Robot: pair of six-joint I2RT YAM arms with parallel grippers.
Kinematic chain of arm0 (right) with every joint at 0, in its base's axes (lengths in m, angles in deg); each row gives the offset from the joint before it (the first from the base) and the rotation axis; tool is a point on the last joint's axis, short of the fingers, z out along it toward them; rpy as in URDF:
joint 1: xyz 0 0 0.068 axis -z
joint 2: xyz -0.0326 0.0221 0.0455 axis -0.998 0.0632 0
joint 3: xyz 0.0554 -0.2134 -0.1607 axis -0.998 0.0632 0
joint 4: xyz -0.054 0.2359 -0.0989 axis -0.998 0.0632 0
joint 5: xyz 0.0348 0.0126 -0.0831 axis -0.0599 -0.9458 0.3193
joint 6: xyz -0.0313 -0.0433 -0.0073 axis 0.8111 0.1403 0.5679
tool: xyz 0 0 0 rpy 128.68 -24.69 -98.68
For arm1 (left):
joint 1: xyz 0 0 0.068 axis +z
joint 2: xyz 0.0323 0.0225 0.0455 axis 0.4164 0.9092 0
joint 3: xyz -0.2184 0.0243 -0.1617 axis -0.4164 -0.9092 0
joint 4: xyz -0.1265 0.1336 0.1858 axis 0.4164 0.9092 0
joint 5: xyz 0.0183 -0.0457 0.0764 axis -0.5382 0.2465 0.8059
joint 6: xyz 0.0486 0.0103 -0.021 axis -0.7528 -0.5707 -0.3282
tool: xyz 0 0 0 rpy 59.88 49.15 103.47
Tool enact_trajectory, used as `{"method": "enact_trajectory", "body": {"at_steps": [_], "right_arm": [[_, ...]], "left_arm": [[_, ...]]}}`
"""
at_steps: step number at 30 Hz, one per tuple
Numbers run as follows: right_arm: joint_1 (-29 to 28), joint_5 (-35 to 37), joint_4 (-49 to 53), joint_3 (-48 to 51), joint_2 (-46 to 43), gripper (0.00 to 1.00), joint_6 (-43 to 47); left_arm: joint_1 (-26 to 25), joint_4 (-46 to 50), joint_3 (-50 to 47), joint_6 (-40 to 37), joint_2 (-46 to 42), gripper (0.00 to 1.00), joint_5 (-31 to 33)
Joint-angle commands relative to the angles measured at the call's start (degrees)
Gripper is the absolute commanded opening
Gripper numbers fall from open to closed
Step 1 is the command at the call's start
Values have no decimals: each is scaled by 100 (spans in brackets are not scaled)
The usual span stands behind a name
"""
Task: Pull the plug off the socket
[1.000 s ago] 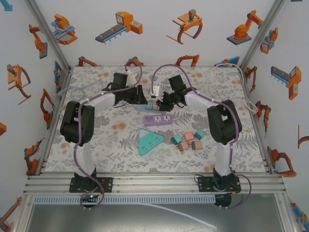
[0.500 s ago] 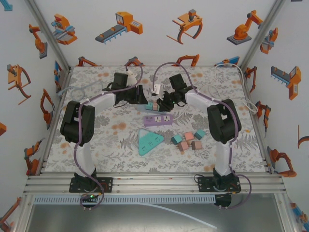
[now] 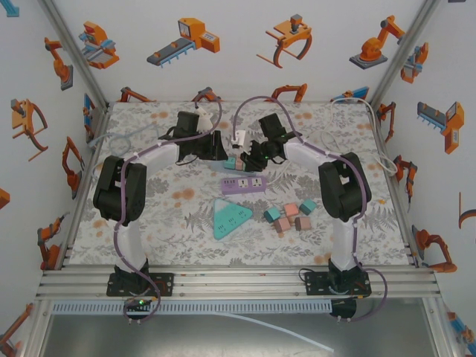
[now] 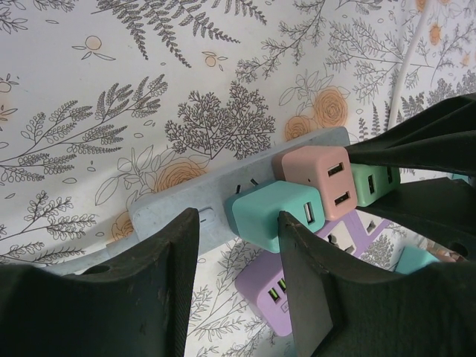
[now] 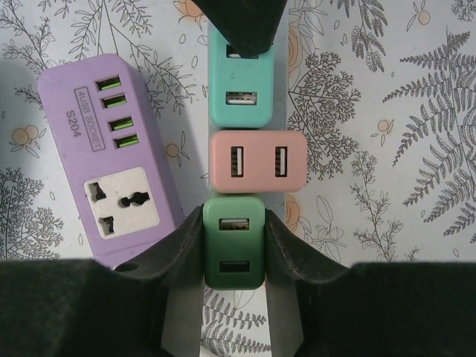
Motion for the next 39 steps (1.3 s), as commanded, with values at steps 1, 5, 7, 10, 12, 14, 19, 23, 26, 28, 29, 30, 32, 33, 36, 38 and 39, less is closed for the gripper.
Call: {"method": "enact_trajectory", "body": {"at_steps": [1,5,7,10,12,14,19,23,26,28,29,30,32,33,36,38,39], "right_arm": [[-141,-475,-526,-498,-360,8,-13],[-156,-479,-373,-612,-280,8,-24],[-167,-448,-335,-573,-333,8,26],[-169,-538,-511,-449,-469,8,-133],[-154,-522,-568,-486,-479,8,-316],[-116,-424,-551,-613,-408,8,-570],[-72,-522,-472,-759,-264,8,-765],[-29,-520,-702,-691,-282,8,-920],[-99,-442,-430,-706,-336,8,-496],[-97,-544,-521,-614,-449,9,-495],[-102,-549,-654,-518,-519,9,-515],[-96,-501,-786,-438,-570,9,-546],[-98,-399,-937,-331,-693,9,-687],[-98,-334,-968,-304,-755,9,-801],[-98,-77,-1031,-204,-1019,8,-1352],[-102,378,-1099,-107,-1239,7,-2162],[-97,653,-1104,-84,-1336,7,-2573]], "left_arm": [[-348,1020,-433,-309,522,47,324],[-351,995,-449,-289,533,46,310],[-355,984,-448,-291,537,47,294],[-355,985,-462,-306,530,47,311],[-352,986,-468,-317,529,47,343],[-348,981,-486,-326,511,46,370],[-352,974,-495,-343,482,47,388],[-349,972,-512,-344,458,47,404],[-351,968,-509,-333,454,46,394],[-347,961,-490,-323,458,46,394],[-346,973,-481,-318,463,47,396],[-346,968,-474,-310,467,47,388],[-339,951,-434,-263,443,47,356],[-323,951,-405,-239,424,47,330],[-279,902,-318,-160,345,47,267],[-243,872,-205,-109,276,48,205],[-233,872,-139,-100,250,49,180]]}}
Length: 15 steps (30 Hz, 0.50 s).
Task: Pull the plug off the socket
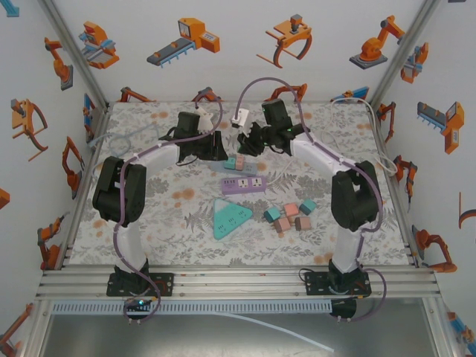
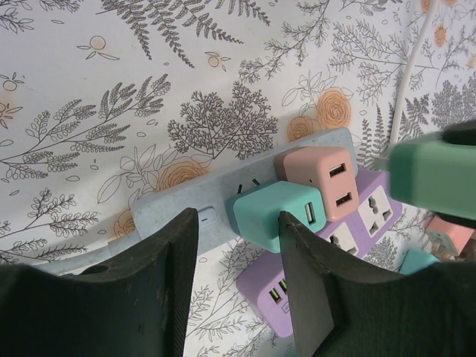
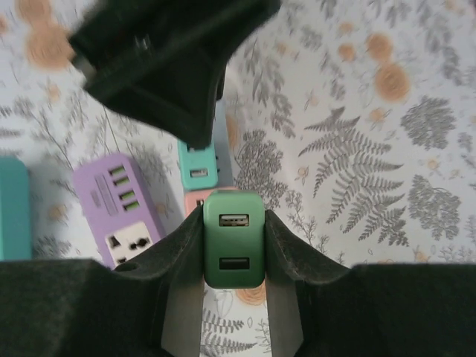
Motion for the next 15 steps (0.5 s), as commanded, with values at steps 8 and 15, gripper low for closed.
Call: {"method": "enact_trajectory", "body": {"at_steps": [8,15], "right_arm": [[307,1714,965,233,-1438,8,-4100],[1474,978,1068,1364,-2490,8,-5652]], "left_arm": [[-73,630,446,-53,45,54,-310],[-21,565,535,-9,-444,60,-482]]}}
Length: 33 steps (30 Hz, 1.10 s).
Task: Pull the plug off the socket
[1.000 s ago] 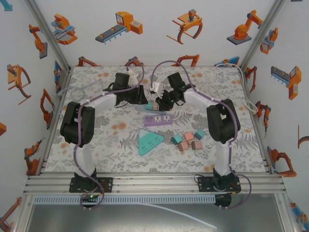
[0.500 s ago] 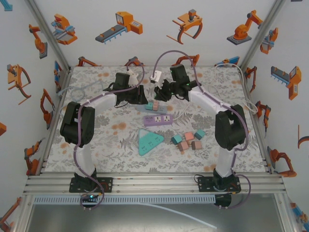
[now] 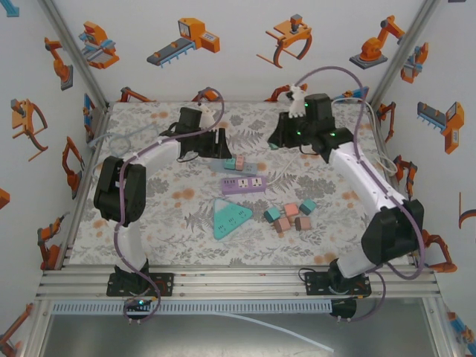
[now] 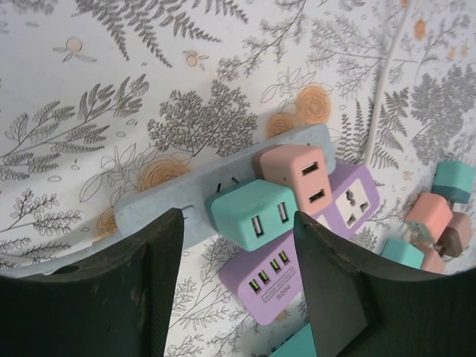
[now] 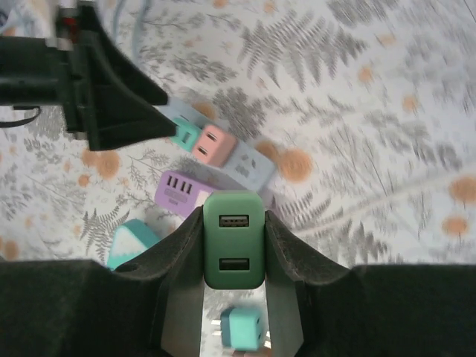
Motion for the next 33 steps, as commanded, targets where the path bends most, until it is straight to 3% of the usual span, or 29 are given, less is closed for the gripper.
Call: {"method": "enact_trajectory", "body": {"at_steps": [1,6,10,15,18,20,24,28,33], "right_arm": [[599,-304,264,583,-540,8,-1390],[1624,-233,258,1733,-1517,10,-1989],[2254,312,669,2647,-2441,9,-2168],[2327,1609,1450,3689,-3577,9,-2469],[2332,1977,1450,4348,-4116,9,-2677],[2338,1801,1205,4678,-4194,8,-2670],[2335,651,171,5166,-3823,8,-2433],[2327,29,-686,5478,-3368,9,-2487],[2327,-116,-1114,5742,-3359,15,-2678]], "left_arm": [[2,9,33,0,-527,60,-294],[-41,-637,-594,-97,-1304,62,-775],[-281,-623,-959,-944,-1916,67,-1443],[-792,135,-1139,-2402,-2408,69,-1984],[-1156,754,-979,-3112,-2453,70,-2365],[-1314,699,-995,-3193,-2447,71,-2656],[-1456,467,-1014,-3227,-2338,72,-2969],[-1467,375,-1073,-3359,-2337,80,-2880],[-1466,74,-1287,-3322,-2537,92,-2550]]}}
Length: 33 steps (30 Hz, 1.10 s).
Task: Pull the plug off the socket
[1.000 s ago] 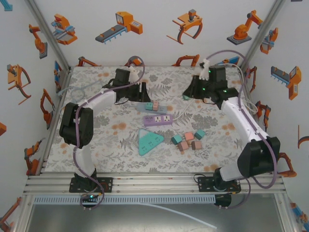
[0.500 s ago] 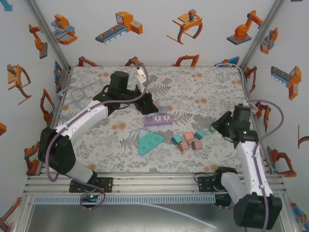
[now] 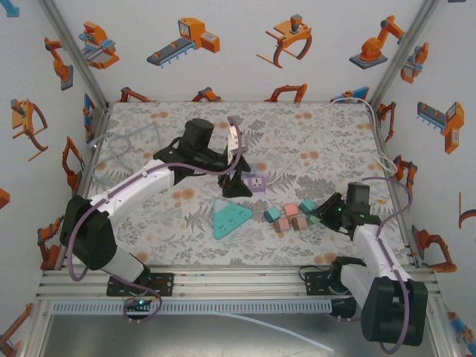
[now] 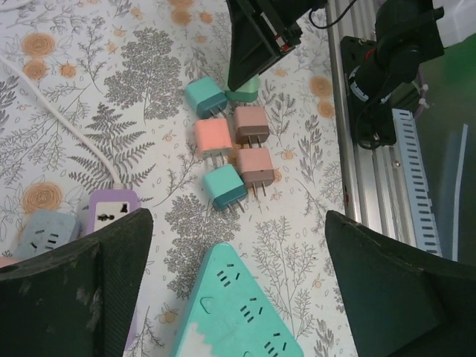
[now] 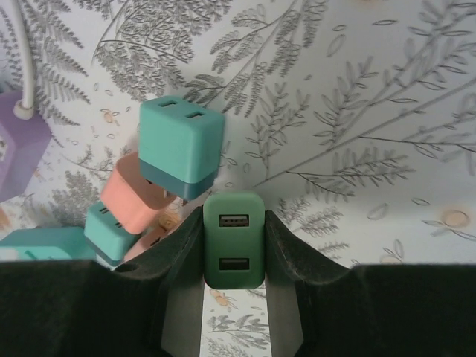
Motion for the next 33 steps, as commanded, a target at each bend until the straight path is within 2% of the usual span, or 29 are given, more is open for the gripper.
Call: {"method": "enact_trajectory", "body": {"at_steps": [1,6,16,28,33], "right_arm": [[10,-256,-589,160,-121,17,-177],[6,-172,-522,327,-288,34,-222],[5,473,76,301,-436,47,-218],[1,1050,993,-285,-906,57,-37],[-203,1083,996,-968,-1059,58,416]], "left_arm": [[-1,-350,-256,-162,-234,94,126],[6,-674,-434,-141,-357,96,432],[19,-653,-451,-80,-313,100,464],[51,-831,-502,110,-326,97,773],[141,-1341,-717,550,-494,97,1282]]}}
